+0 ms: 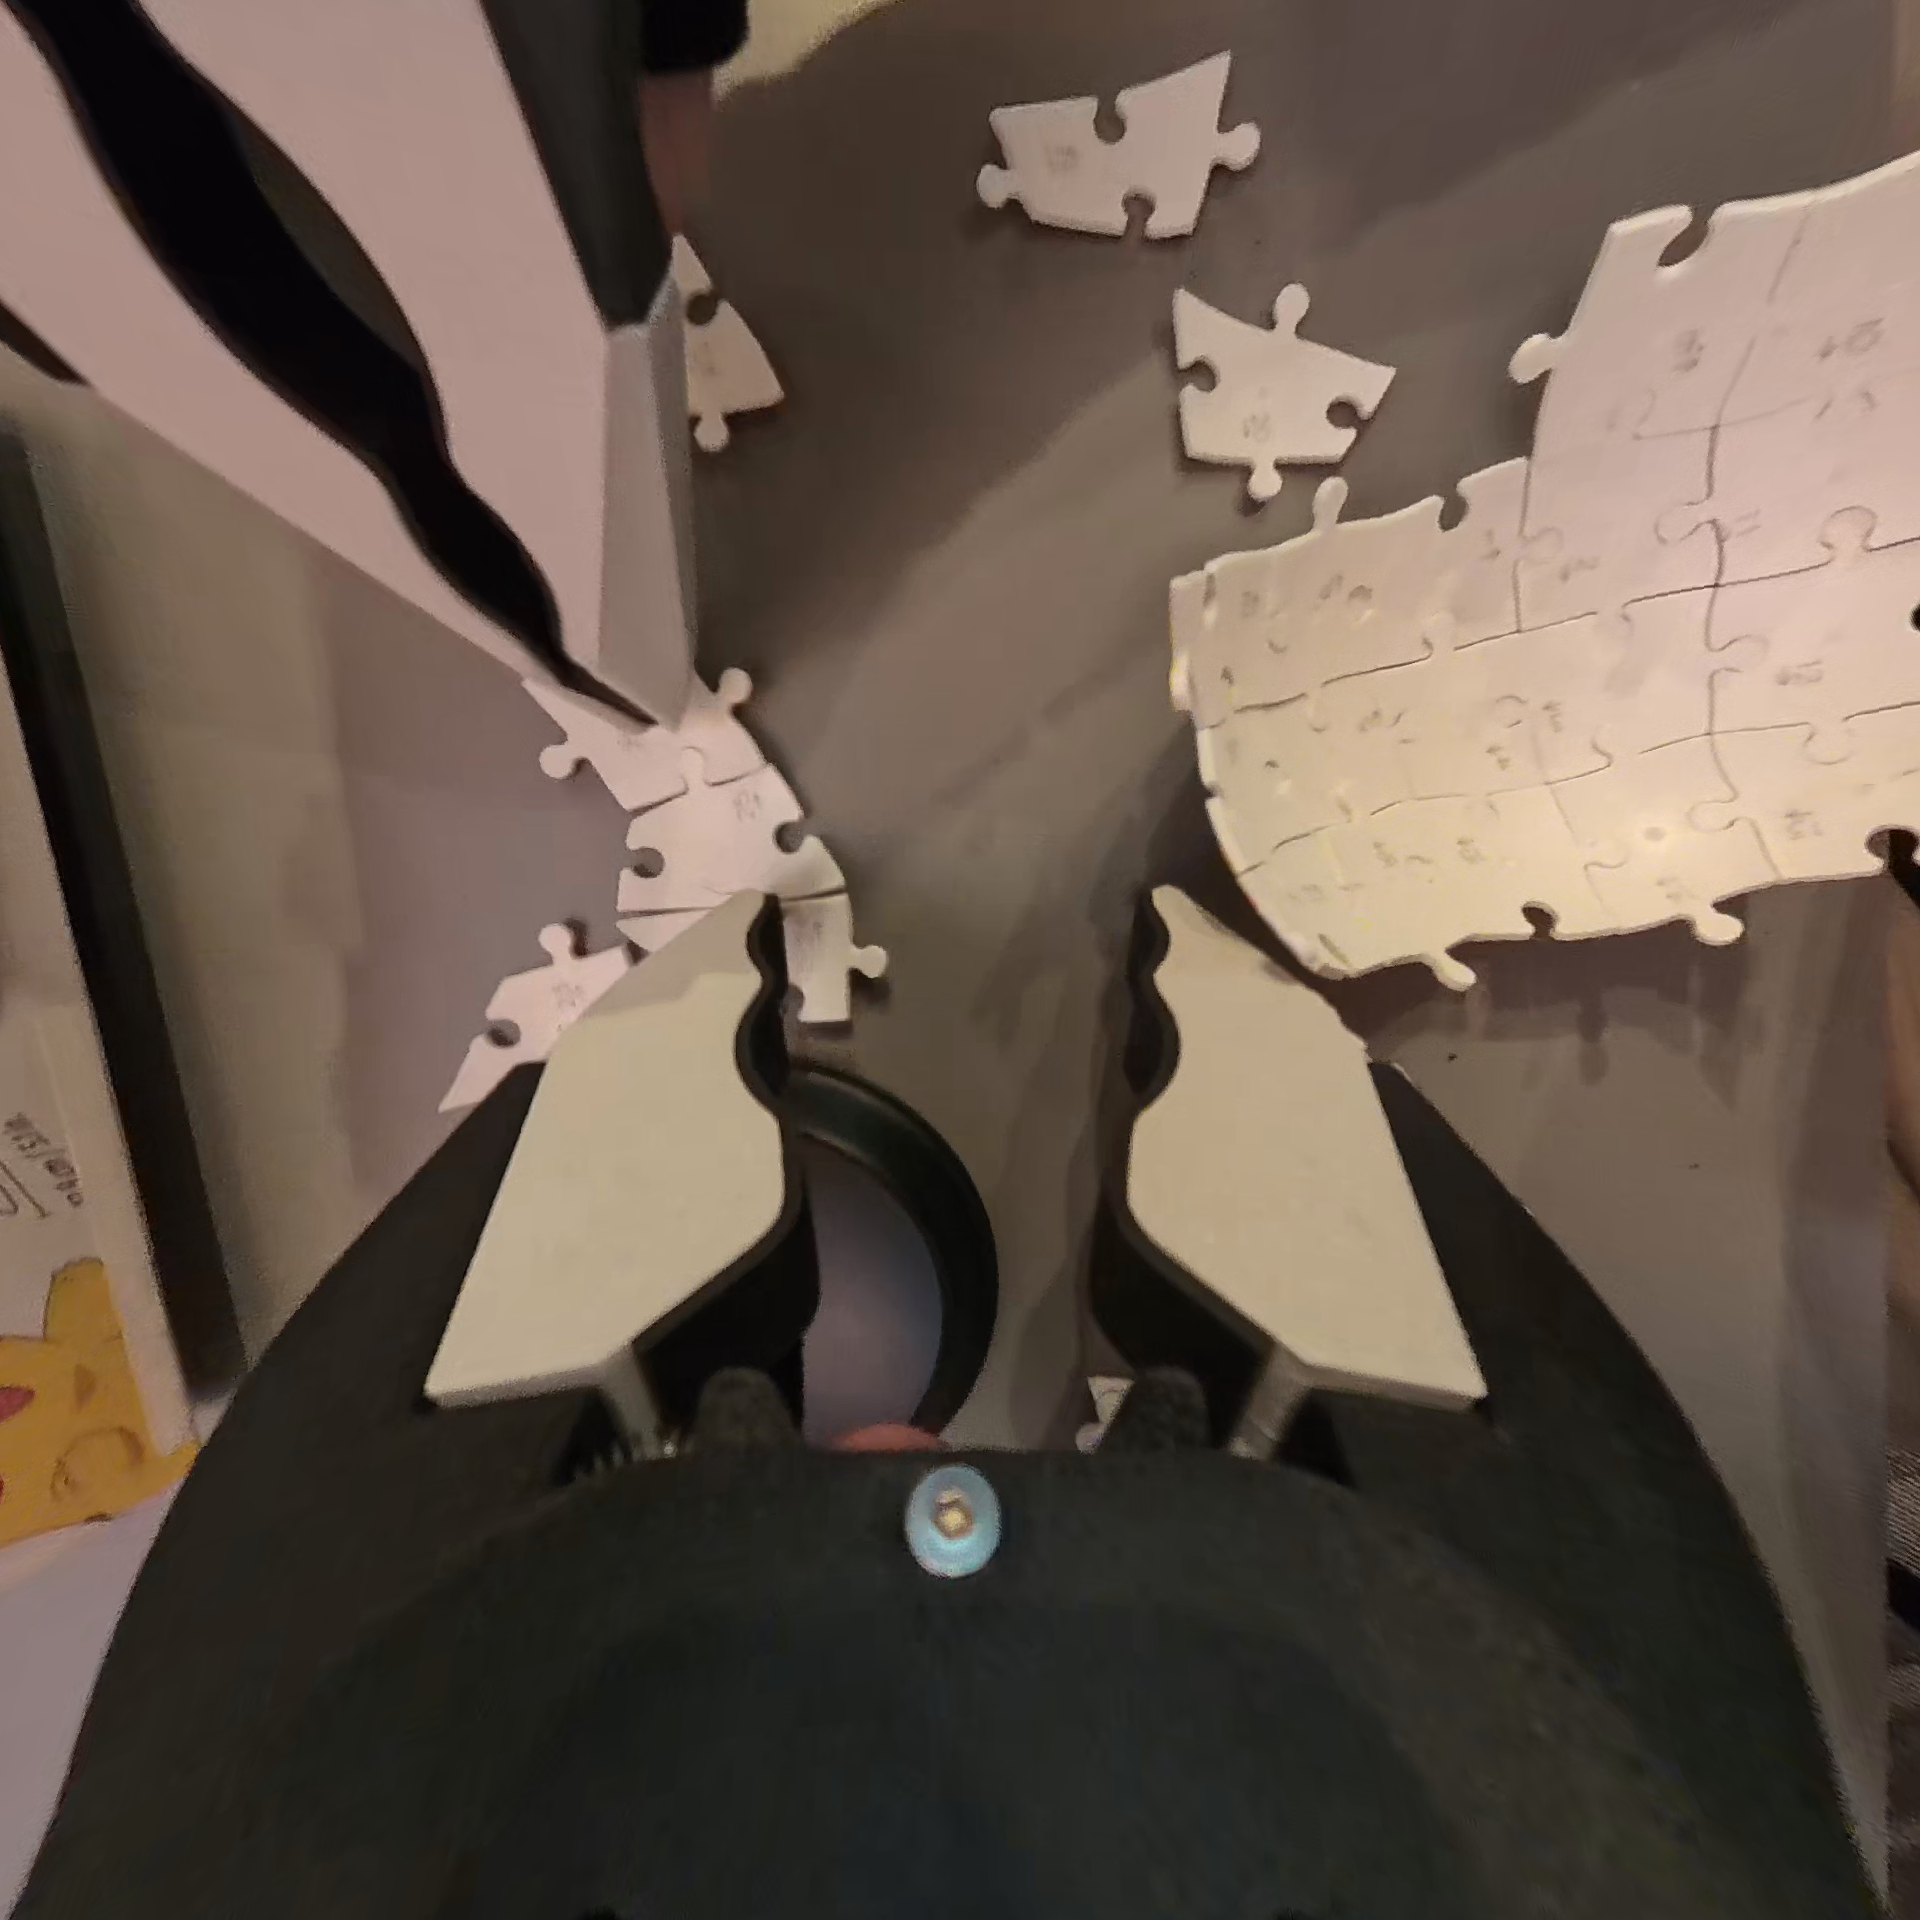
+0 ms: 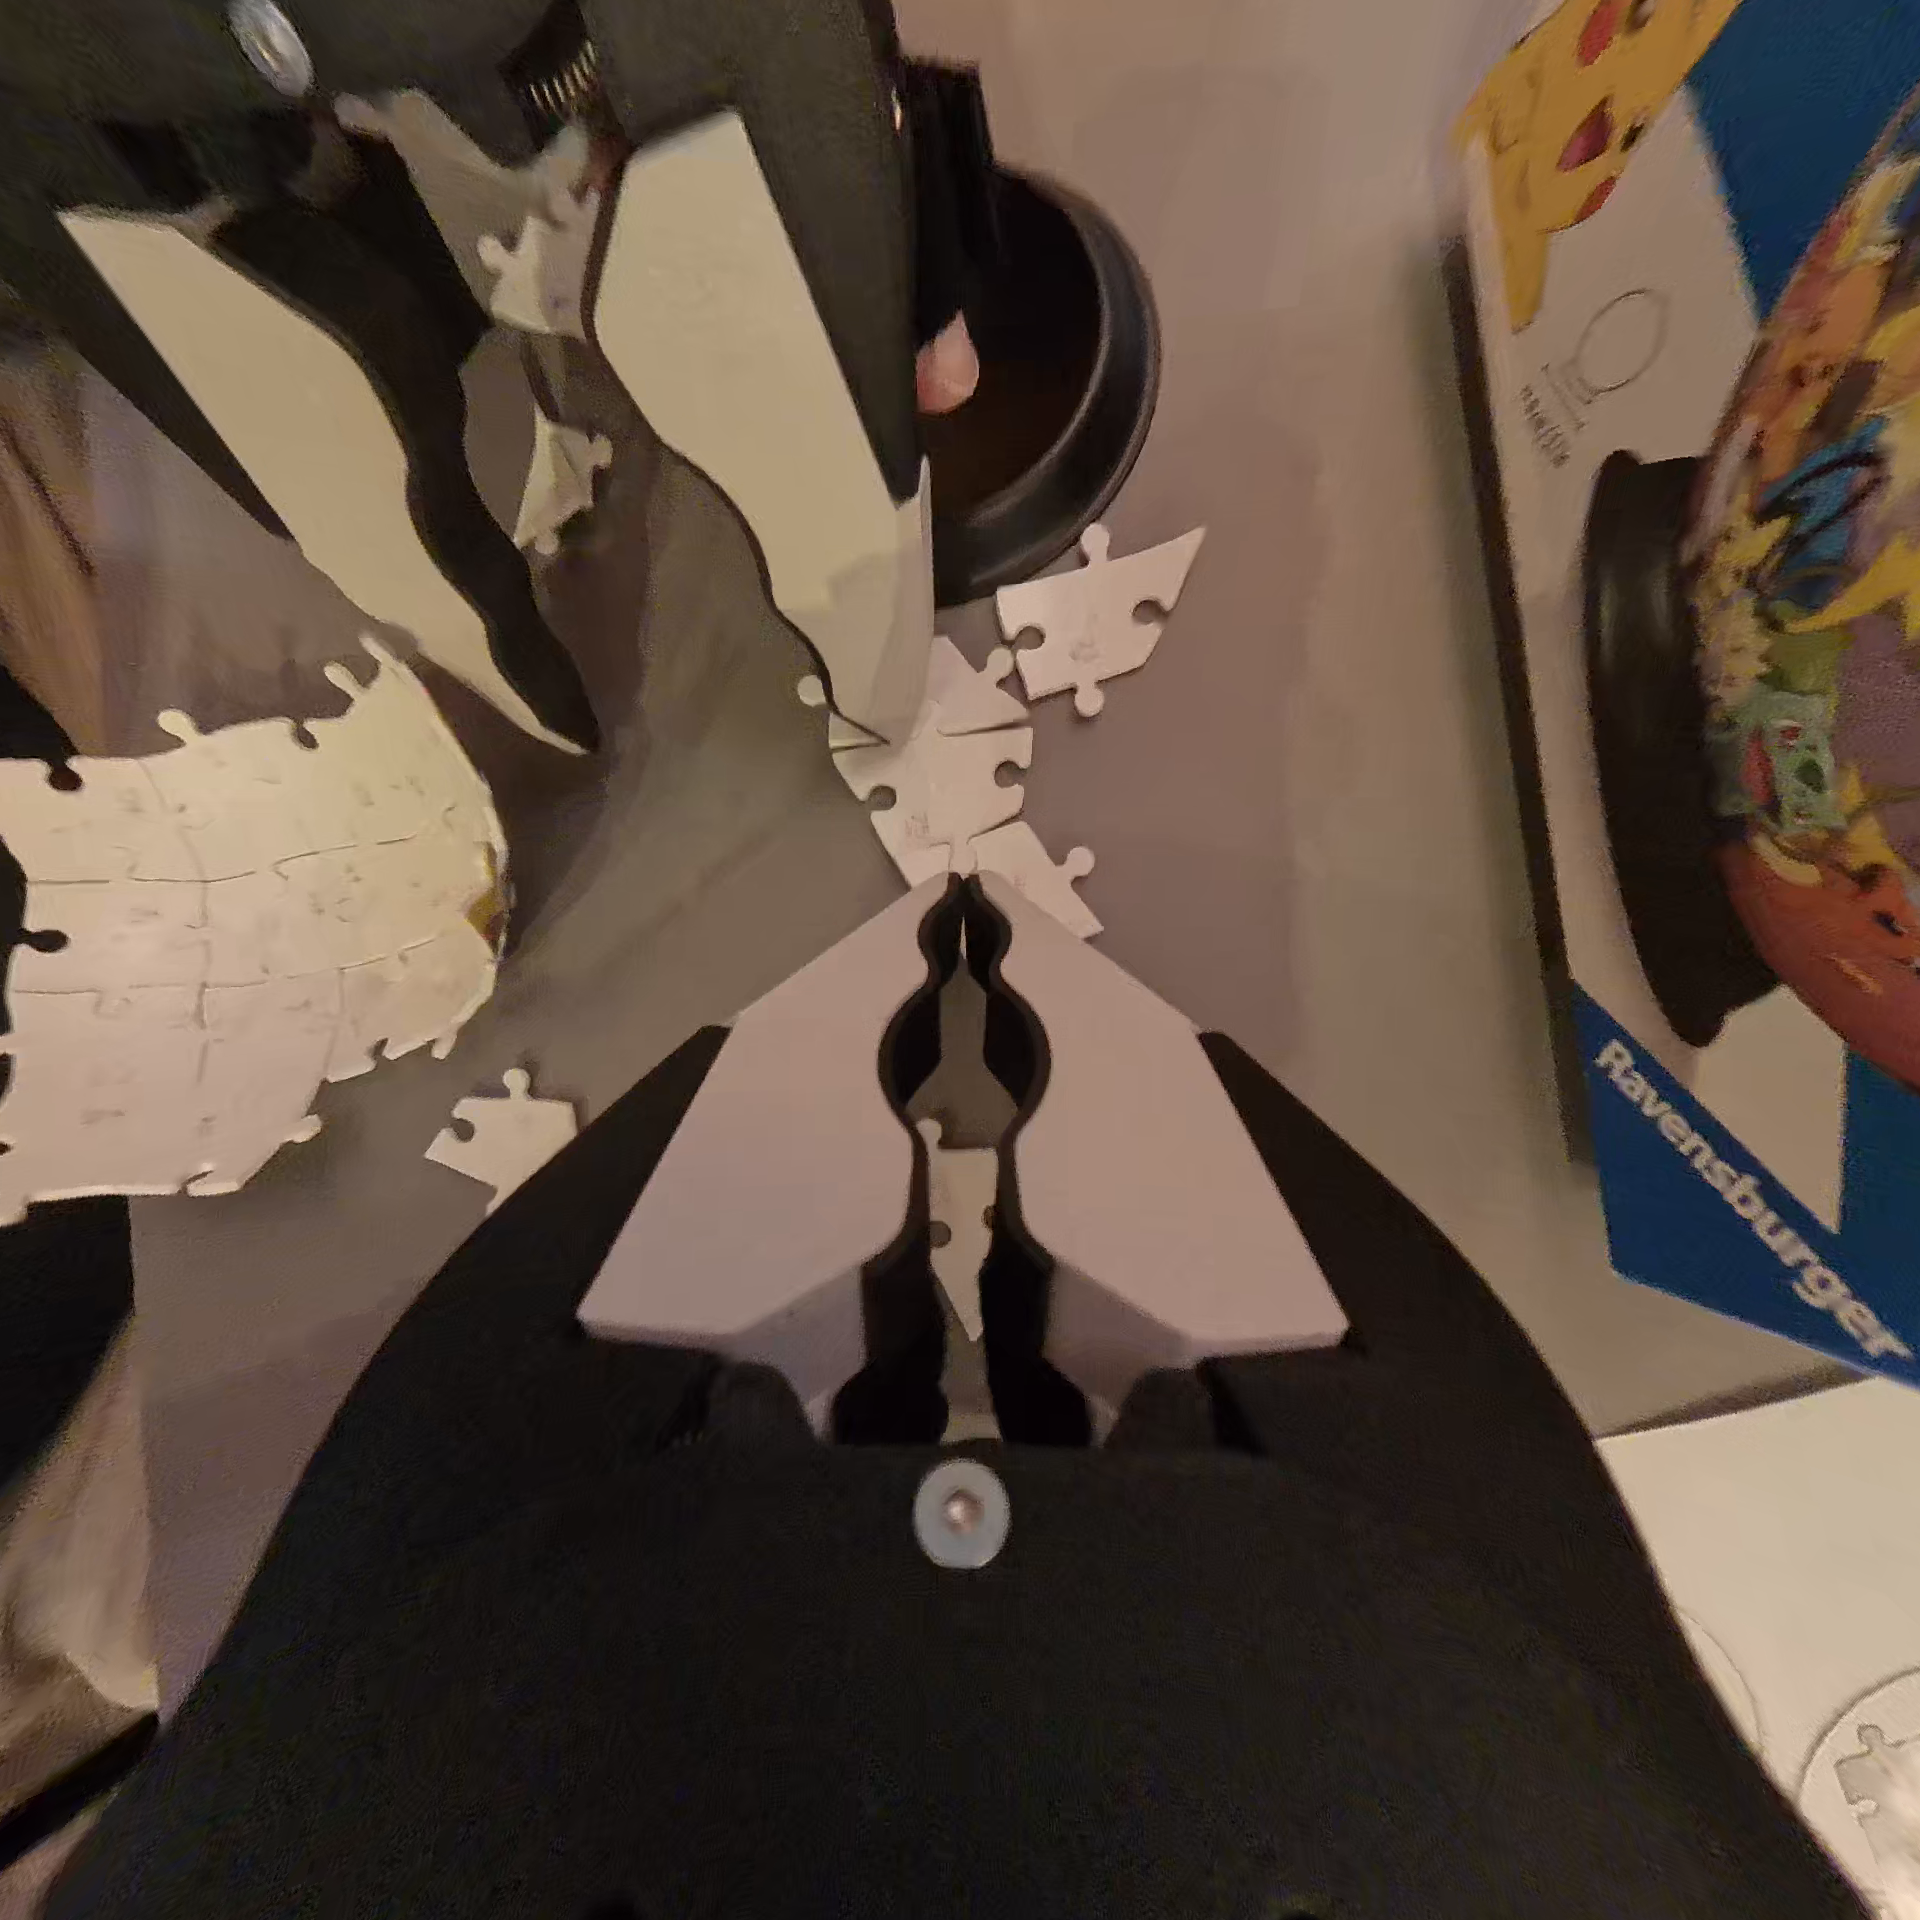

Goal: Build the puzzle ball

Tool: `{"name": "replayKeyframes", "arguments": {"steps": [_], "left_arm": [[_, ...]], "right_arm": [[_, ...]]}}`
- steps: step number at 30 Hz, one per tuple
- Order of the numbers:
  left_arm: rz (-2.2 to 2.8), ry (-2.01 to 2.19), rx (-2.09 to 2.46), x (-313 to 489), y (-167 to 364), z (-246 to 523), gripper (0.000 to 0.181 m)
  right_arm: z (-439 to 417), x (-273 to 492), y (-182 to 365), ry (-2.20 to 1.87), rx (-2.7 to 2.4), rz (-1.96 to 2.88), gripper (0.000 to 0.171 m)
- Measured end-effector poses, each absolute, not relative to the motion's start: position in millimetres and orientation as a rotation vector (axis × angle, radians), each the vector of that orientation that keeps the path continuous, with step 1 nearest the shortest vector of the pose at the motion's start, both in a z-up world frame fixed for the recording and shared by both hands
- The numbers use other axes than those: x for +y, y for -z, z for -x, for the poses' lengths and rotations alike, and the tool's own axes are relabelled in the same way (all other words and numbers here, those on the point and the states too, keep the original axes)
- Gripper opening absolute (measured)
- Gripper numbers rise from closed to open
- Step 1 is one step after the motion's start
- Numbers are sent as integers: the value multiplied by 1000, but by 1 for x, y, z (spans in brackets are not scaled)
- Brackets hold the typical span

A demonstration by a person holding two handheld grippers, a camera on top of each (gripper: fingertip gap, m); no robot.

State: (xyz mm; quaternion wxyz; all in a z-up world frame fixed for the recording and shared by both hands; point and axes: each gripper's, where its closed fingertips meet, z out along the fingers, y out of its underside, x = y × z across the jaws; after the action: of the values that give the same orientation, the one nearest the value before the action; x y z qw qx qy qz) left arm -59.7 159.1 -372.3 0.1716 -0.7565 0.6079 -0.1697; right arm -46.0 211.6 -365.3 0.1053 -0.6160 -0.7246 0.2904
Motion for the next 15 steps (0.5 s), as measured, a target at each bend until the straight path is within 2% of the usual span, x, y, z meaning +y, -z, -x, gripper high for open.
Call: {"name": "replayKeyframes", "arguments": {"steps": [1, 15], "left_arm": [[2152, 481, 1724, 158, 373, 60, 63], [2163, 435, 1770, 159, 375, 62, 64]], "right_arm": [[45, 209, 369, -840, -2166, 1807, 0], [42, 205, 374, -725, -2369, 1743, 0]]}}
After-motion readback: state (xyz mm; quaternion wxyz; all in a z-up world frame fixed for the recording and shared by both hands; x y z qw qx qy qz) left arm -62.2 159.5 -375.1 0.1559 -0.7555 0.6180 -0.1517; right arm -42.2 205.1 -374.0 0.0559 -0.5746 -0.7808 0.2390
